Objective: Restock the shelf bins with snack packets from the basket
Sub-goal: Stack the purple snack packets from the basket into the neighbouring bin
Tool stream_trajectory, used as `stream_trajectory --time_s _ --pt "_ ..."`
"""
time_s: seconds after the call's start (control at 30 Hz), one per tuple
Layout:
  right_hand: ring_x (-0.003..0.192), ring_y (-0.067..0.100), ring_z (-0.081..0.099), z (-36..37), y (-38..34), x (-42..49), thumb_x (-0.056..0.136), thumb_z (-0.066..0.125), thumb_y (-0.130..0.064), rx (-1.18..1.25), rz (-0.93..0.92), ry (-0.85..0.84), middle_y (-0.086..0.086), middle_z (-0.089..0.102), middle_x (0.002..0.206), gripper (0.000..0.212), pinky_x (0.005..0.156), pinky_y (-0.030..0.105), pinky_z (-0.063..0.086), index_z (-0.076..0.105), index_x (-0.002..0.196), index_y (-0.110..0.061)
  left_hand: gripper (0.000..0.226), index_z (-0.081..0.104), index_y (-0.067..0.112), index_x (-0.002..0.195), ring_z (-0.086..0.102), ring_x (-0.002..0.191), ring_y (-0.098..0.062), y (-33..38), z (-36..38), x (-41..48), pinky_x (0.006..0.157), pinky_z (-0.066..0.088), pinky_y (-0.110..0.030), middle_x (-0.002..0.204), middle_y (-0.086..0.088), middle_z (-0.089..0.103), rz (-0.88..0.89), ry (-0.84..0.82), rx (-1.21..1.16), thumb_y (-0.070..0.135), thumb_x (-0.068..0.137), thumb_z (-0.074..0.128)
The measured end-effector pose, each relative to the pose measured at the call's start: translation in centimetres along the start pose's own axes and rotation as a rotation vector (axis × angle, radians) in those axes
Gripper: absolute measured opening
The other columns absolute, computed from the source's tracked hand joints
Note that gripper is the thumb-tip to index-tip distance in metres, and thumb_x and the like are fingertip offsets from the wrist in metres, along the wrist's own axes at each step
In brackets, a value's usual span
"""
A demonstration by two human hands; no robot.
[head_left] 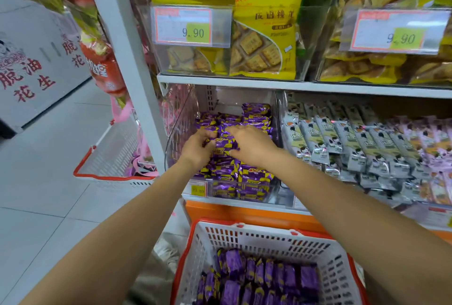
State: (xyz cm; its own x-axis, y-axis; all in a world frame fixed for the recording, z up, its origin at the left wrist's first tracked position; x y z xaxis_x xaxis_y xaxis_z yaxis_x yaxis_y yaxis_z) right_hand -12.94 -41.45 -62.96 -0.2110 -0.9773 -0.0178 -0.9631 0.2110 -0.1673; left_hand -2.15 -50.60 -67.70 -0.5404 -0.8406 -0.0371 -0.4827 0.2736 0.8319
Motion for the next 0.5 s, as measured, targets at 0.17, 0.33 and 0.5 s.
stream_trajectory --time_s 0.17,0.33,0.5 --pt "0.121 0.025 0.043 1.2 -0.1 2.0 0.088 0.068 -0.033 -0.061 0.015 0.116 0.003 0.064 0.119 0.032 0.097 0.037 0.035 0.063 0.118 -0.022 0.028 0.057 0.008 0.125 0.056 0.118 -0.024 0.2 -0.7 -1.8 0.095 0.043 -0.030 0.127 -0.008 0.061 0.094 0.024 0.141 0.014 0.097 0.053" --pt "0.118 0.025 0.048 0.9 -0.5 1.6 0.092 0.063 -0.033 0.049 -0.008 0.203 0.001 0.065 0.117 0.025 0.097 0.039 0.034 0.065 0.113 -0.020 0.025 0.067 0.011 0.107 0.054 0.094 -0.026 0.4 -3.4 -7.4 0.079 0.039 -0.033 0.099 -0.008 0.060 0.401 0.216 0.390 0.008 0.087 0.052" --pt "0.109 0.028 0.057 0.3 -1.4 1.1 0.093 0.062 -0.027 0.207 0.029 0.260 0.008 0.067 0.111 0.020 0.086 0.039 0.048 0.064 0.111 -0.019 0.036 0.065 0.008 0.101 0.049 0.098 -0.030 -2.1 -4.9 -10.7 0.082 0.044 -0.043 0.106 -0.011 0.058 0.413 0.244 0.669 0.023 0.080 0.039"
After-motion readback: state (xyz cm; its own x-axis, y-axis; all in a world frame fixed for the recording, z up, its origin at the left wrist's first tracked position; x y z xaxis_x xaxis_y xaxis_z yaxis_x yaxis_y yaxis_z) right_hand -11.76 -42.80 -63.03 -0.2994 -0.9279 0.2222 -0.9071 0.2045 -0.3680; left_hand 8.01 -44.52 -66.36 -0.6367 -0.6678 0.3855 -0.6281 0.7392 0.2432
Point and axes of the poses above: each hand's wrist, its own x-axis towards the middle knuckle, its own z-axis out of the palm, y = z × x, the point moved 5 cm from there along x, towards the middle knuckle
